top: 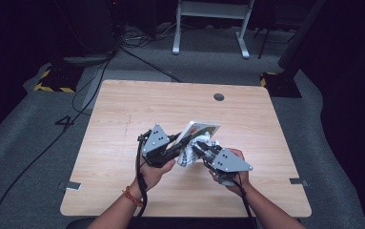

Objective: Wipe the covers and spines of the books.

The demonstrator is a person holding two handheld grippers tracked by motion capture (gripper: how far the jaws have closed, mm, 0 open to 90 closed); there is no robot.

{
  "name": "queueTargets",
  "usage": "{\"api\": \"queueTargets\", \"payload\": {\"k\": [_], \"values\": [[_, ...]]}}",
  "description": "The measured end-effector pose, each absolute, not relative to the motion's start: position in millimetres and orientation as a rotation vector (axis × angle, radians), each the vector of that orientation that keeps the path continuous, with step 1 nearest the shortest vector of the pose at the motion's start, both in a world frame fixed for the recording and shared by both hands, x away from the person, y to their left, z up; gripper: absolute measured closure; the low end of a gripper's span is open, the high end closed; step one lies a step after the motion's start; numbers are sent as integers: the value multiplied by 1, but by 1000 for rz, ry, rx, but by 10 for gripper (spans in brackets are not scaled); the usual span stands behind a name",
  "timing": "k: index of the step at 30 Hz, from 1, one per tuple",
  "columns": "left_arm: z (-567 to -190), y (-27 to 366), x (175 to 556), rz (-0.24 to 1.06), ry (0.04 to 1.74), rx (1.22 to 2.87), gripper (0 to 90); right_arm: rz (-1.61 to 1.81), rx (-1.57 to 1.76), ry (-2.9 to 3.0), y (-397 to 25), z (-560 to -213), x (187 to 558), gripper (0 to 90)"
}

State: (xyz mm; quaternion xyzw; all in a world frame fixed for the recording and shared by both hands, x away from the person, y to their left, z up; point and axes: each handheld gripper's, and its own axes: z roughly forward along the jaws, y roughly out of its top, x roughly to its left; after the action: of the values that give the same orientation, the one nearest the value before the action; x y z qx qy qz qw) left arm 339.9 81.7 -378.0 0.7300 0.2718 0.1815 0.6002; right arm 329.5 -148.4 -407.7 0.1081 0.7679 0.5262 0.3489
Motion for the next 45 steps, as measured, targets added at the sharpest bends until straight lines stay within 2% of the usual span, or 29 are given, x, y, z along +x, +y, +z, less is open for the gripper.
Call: {"api": "queueTargets", "payload": {"k": [11,17,26,36,45], "values": [[-377,81,337,400,613,1688,786,1303,87,2075,-128,-416,313,798],[-370,92,335,410,606,1649,779,1194,169,2118,-138,-434,331,799],[-369,94,334,436,605,1641,777,1124,410,2069,-175,-441,366,798],[-373,86,334,412,613,1666,787,1250,493,1920,-199,-402,364,798],[-371,85,334,383,631,1663,789,1293,310,1920,-173,-385,337,799]]}}
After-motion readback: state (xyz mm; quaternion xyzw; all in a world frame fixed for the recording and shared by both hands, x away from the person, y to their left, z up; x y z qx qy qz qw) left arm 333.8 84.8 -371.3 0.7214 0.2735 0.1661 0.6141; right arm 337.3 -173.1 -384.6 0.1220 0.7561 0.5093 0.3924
